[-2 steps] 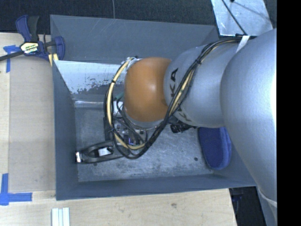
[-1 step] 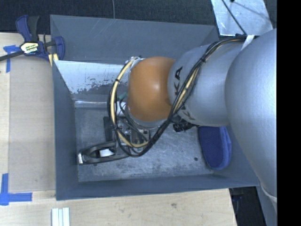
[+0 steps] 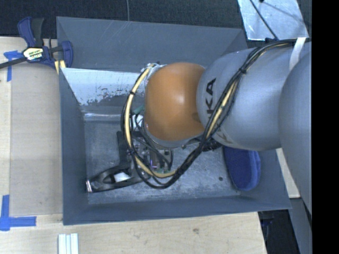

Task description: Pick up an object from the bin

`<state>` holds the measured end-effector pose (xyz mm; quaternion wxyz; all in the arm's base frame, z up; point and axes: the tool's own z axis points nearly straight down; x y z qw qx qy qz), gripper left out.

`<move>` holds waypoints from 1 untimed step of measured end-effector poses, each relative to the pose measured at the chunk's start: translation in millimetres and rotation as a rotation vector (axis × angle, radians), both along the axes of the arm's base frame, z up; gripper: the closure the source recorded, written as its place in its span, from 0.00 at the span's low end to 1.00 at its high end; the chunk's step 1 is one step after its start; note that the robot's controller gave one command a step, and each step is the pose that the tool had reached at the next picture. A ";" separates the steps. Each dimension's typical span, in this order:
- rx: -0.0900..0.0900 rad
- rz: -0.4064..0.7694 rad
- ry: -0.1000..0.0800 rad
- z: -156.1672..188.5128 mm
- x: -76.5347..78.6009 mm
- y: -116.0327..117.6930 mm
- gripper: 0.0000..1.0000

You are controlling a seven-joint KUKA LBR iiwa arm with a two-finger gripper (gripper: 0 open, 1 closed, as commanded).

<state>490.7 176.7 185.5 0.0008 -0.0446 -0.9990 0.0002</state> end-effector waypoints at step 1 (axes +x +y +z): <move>-0.004 -0.012 0.004 9.3 -5.3 -57.5 1.00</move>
Offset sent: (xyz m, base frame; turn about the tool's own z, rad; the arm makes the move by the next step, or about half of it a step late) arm -0.0045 -0.0526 0.0112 0.0064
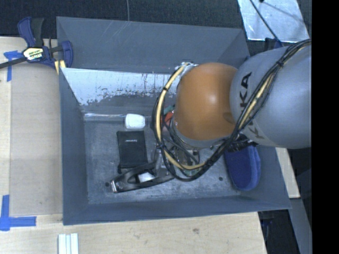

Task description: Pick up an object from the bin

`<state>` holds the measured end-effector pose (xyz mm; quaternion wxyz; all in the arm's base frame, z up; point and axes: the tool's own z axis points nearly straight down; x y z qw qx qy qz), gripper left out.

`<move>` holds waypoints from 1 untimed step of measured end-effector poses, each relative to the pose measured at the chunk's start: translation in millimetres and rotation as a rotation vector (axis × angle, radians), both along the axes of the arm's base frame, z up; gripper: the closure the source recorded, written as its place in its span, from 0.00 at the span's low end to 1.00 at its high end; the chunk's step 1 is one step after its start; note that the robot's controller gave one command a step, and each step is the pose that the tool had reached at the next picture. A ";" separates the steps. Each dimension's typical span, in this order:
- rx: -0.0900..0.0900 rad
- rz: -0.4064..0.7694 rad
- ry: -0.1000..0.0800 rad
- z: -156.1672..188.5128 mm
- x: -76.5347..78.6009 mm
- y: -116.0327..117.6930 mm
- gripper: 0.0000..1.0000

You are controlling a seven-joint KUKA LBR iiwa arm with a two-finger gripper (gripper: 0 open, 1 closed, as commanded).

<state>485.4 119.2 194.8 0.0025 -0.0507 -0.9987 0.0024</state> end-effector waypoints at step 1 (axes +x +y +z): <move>0.004 -0.007 -0.011 116.4 10.7 -19.2 1.00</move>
Offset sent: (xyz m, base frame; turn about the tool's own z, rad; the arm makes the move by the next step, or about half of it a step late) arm 0.0098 -0.0177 0.1142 0.0052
